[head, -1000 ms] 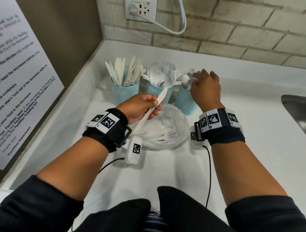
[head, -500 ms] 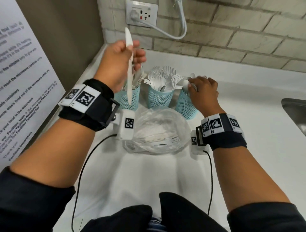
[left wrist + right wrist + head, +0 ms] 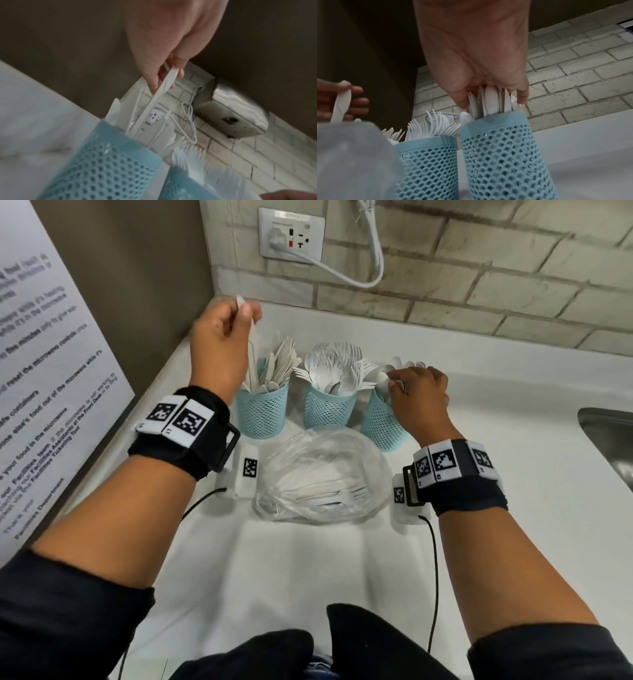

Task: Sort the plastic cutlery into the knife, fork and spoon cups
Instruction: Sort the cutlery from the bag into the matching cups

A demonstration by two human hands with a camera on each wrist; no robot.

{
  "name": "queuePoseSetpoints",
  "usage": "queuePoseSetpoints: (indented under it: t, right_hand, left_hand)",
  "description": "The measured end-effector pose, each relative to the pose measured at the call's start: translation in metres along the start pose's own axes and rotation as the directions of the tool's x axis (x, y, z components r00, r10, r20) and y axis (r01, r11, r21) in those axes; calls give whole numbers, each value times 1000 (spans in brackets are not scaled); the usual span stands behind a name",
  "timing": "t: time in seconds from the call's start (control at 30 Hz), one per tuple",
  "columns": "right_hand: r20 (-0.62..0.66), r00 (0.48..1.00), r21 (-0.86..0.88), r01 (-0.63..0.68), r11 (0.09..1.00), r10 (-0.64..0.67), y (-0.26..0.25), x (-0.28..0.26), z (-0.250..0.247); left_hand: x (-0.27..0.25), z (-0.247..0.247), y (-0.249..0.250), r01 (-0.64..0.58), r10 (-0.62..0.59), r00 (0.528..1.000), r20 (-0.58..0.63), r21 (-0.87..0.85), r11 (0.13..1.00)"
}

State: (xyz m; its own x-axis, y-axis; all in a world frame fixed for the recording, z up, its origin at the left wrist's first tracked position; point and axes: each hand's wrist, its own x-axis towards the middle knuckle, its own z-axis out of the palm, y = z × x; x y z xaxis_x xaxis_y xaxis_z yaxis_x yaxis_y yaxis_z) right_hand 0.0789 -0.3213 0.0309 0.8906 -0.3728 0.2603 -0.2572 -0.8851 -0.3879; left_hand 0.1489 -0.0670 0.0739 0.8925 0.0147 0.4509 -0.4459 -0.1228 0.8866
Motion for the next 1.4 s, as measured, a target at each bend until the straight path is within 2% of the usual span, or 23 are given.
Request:
queuePoseSetpoints:
  t: [0.1,0.17,0.23,0.3,0.37,0.47,0.53,0.57,0.6,0.63,0.7,0.77,0.87,0.9,0.97,1.1,1.17,1.4]
  right_hand:
    - [-2,1000,24,2,1000,-2,-1,-3,-2]
    - [5,1000,22,-6,1000,6,-4,-6,-7]
    - [11,1000,15,-15,1000,15,-10,-12,-14]
    - [-22,1000,12,4,1000,-4,-18,-16,-22]
    - [-94,994,32,62,998,-59,-25,-20,-31]
    - [-180,962,155,235,959,-207,-37,-23,-43]
    - [-119,957,271,289,918,-266,-46,-28,-50]
    - [-49,960,294,278,914,-276,-51,-31,-54]
    - [46,959,284,257,924,-281,-55,-33,-57]
    - [172,946,248,229,941,-275,-59,-35,-59]
    - [460,865,67,191,979,-200,-64,-40,-61]
    - [630,772,-136,212,968,-81,-65,-46,-57]
    - [690,723,-133,121,984,4,-55,-53,-49]
    - [705,709,-119,97,988,15,-52,-56,-47]
    - [730,682,-116,56,992,47,-47,-58,-41]
    - [738,671,-102,7,995,71,-39,-60,-25]
    - [747,659,-115,7,993,81,-37,-60,-19]
    - [748,659,-128,27,991,78,-38,-59,-17]
  left_hand:
    - [-2,-2,-20,-23,-5,996,85,327,945]
    - [-5,-2,-27,-57,-42,986,160,565,823]
    - [-8,-1,-27,-21,-114,982,153,682,731]
    - [-13,1,-18,19,-147,982,120,708,706]
    - [-19,5,-4,3,-127,985,118,719,695]
    - [-30,14,13,-121,31,989,142,686,718]
    - [-38,23,20,-213,84,965,247,562,799]
    - [-43,28,24,-224,53,940,338,491,842]
    - [-50,33,27,-217,-8,893,449,446,868]
    - [-57,38,27,-220,-79,823,562,444,868]
    - [-71,47,23,-284,-210,662,719,500,818]
    - [-84,53,15,-353,-341,533,774,570,742]
    - [-100,58,4,-465,-549,351,758,651,600]
    - [-104,59,1,-483,-590,317,743,662,574]
    - [-108,59,-4,-479,-608,307,732,671,566]
    - [-114,60,-10,-440,-587,350,730,681,585]
    - [-114,59,-11,-412,-582,357,730,682,604]
    - [-116,60,-13,-386,-618,327,715,698,603]
